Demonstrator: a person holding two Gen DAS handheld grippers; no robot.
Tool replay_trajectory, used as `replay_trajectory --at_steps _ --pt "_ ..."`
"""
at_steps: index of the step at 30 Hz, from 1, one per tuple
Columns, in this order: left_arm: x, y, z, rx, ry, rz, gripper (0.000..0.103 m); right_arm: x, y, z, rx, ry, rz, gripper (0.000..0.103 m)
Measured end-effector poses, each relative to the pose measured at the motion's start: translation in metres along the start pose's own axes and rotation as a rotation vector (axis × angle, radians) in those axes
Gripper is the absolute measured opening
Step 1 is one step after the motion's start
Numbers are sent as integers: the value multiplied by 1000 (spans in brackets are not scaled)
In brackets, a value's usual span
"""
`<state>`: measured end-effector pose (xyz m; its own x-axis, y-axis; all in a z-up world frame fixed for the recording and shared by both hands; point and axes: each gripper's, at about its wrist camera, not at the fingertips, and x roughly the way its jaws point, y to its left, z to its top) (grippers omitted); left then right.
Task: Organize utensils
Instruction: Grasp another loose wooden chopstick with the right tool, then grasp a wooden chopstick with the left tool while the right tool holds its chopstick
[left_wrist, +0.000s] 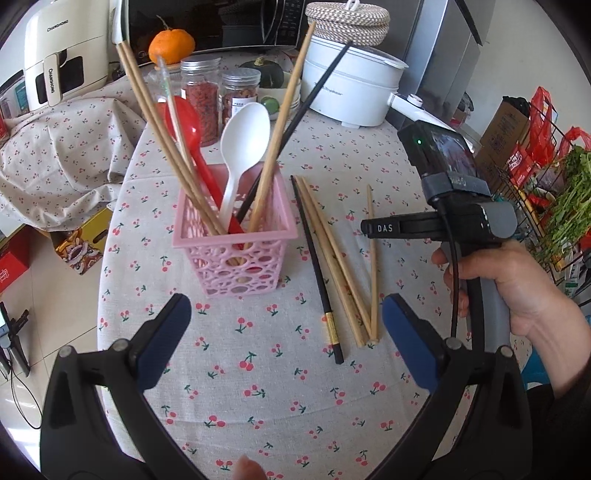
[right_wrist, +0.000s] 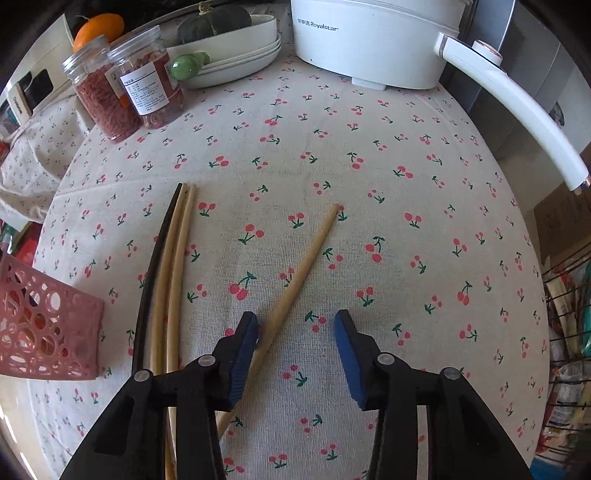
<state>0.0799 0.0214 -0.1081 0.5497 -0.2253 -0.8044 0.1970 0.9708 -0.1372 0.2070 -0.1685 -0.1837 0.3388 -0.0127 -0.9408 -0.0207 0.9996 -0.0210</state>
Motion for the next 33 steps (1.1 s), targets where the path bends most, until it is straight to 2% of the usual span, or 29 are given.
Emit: replay_trajectory --at_steps 1,2,5,9,14,16,19,22,25,28,30,31,33 --pt "1 -4 -1 13 4 -1 103 -1 -2 0 1 8 4 21" --pt "2 -7 -1 25 10 -1 103 -1 -6 -1 4 19 15 13" --pt "8 -17 -3 57 31 3 103 -2 -17 -2 33 57 67 7" --pt "14 -33 -5 110 49 11 103 -7 -35 -8 62 82 100 7" --pt "27 -59 -1 177 83 99 103 -26 -67 -15 89 55 138 7" --pt "34 -67 4 164 98 122 103 -34 -81 -19 113 42 155 7" --pt "44 -75 13 119 115 116 102 -41 -102 -26 157 38 178 7" --pt "56 -88 22 101 124 99 95 -44 -121 -30 191 42 199 7" --pt "70 -102 37 104 133 92 84 -47 -136 -32 214 36 224 7" --pt "87 -110 55 122 142 125 72 -50 -141 -31 232 26 255 7" --pt "102 -110 67 120 161 153 59 -52 -143 -31 239 22 277 7" --pt "110 -108 72 109 177 160 57 -53 -143 -30 239 21 287 7" --pt "126 -101 81 78 216 184 42 -54 -141 -29 233 19 307 7"
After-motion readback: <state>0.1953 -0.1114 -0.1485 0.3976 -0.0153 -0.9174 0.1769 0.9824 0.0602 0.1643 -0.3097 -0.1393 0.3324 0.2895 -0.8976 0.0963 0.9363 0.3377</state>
